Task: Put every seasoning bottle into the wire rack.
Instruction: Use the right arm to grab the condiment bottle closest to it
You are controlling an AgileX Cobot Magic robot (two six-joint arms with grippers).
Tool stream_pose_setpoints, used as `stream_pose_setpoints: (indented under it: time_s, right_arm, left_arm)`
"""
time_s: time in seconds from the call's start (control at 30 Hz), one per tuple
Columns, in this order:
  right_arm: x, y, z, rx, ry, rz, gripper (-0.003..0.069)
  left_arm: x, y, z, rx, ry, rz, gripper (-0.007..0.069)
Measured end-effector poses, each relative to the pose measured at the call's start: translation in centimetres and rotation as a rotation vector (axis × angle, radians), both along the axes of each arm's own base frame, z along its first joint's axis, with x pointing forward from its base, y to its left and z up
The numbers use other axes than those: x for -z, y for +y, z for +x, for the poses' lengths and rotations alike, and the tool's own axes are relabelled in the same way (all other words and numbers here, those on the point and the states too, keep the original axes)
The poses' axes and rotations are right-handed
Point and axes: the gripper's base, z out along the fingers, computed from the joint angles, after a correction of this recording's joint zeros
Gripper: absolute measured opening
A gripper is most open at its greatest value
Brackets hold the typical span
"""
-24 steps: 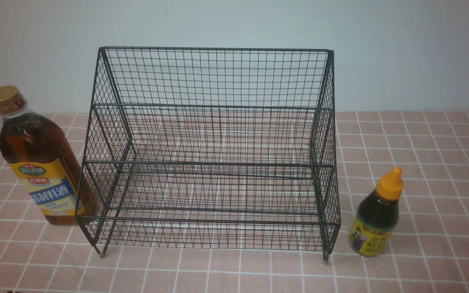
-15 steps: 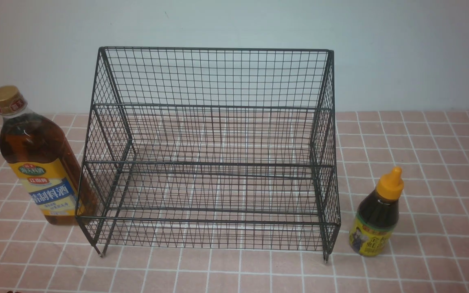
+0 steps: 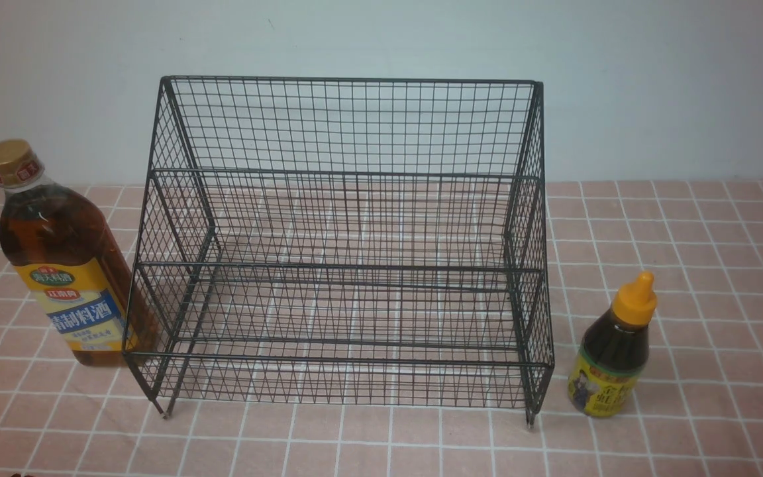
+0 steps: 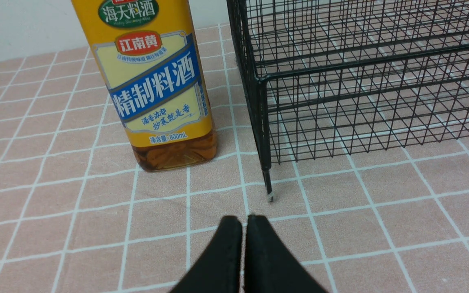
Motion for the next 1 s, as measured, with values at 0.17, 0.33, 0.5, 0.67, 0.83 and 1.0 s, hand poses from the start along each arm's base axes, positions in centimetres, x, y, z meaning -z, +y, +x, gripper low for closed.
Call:
stream_pose_setpoints:
  time_s: [0.17, 0.33, 0.5, 0.67, 0.83, 1.0]
  right_arm:
    - [0.0, 0.0, 0.0, 0.0, -0.004, -0.002, -0.0014]
    - [-0.8, 0.2, 0.2, 0.009, -0.089, 0.213, -0.0014]
    - [-2.3, -0.2, 0.2, 0.06, -0.222, 0.649, -0.0014]
    - [-2.8, -0.7, 0.2, 0.108, -0.264, 0.931, -0.0014]
    - [-3.1, -1.1, 0.1, 0.141, -0.322, 0.92, -0.0014]
    - [-4.6, -1.2, -0.1, 0.126, -0.385, 0.799, -0.0014]
  left_arm:
    - [0.0, 0.0, 0.0, 0.0, 0.0, 0.0, -0.0003]
    - [0.0, 0.0, 0.0, 0.0, 0.0, 0.0, -0.0003]
    - [0.0, 0.0, 0.0, 0.0, 0.0, 0.0, -0.0003]
    - [0.0, 0.0, 0.0, 0.0, 0.0, 0.0, -0.0003]
    - [0.0, 0.0, 0.0, 0.0, 0.0, 0.0, -0.0003]
    - [0.0, 0.0, 0.0, 0.0, 0.0, 0.0, -0.0003]
